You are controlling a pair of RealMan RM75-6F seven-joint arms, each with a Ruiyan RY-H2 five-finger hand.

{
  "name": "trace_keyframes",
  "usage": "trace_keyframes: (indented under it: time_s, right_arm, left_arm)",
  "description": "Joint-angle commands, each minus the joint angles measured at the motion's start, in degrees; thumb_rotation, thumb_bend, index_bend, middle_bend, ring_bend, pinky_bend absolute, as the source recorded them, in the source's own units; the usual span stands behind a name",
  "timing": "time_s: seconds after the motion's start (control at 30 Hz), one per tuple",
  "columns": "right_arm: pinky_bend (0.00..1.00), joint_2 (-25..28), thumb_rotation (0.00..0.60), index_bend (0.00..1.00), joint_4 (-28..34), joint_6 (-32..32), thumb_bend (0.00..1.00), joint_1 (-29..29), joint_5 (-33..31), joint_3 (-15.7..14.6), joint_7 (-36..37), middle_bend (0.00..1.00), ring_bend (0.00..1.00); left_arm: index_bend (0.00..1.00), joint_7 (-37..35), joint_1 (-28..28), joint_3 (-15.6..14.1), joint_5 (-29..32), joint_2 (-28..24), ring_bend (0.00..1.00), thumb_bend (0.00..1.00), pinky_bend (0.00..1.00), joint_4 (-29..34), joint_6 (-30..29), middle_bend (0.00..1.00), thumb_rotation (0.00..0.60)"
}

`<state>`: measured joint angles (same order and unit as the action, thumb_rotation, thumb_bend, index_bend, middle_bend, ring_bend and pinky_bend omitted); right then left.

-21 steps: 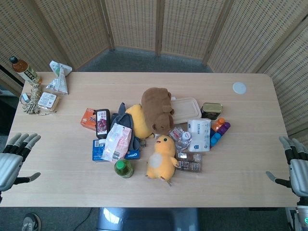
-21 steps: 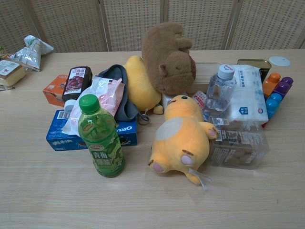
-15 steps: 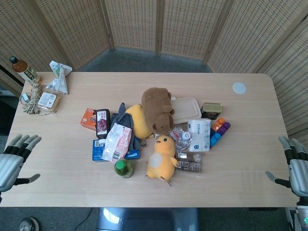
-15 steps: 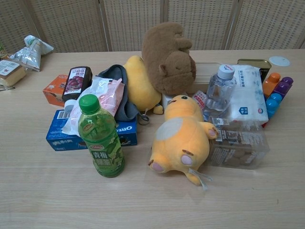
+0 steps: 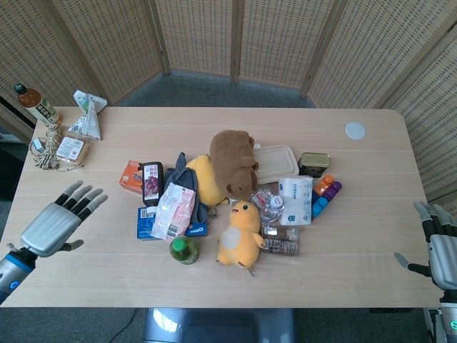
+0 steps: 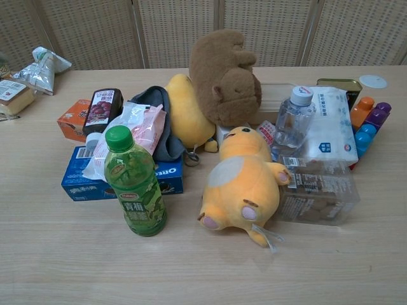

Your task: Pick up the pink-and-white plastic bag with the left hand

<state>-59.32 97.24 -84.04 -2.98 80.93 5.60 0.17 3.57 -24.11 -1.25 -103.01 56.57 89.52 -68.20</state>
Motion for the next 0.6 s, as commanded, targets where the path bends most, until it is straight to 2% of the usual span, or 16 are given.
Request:
trace_keyframes:
  time_s: [0.03,0.2,0.47,0.6]
  right_arm:
    - [0.00,0.04,0.600,0.00,-0.16,0.03,0.00,0.03,-0.15,0.04,0.09,0.00,0.00]
    - [0.00,0.20,0.600,0.00,-0.38,-0.12,0.00,0.10,-0.48,0.29,0.58,0.00,0.00]
    - [0.00,0.64,0.600,0.00,-0.31,-0.37,0.00,0.25,-0.65,0.55,1.49,0.00,0.00]
    - [0.00,0.97,0.600,0.00,-0.14,-0.78,0.00,0.41,-0.58,0.73,2.18,0.00,0.00]
  left_arm:
    - [0.00,0.99,-7.64,0.81,-6.74,3.41,0.00,0.07,0.00,-3.87,5.77,0.00,0.600]
    - [0.00,-1.56,-15.04,-0.14,-13.94,9.22,0.00,0.07,0.00,-12.29,7.29,0.00,0.600]
    - [0.00,0.77,-21.58,-1.36,-16.66,16.17,0.00,0.07,0.00,-19.21,11.40,0.00,0.600]
    - [0.00,1.32,-23.64,-1.53,-16.59,19.46,0.00,0.07,0.00,-21.42,11.41,0.00,0.600]
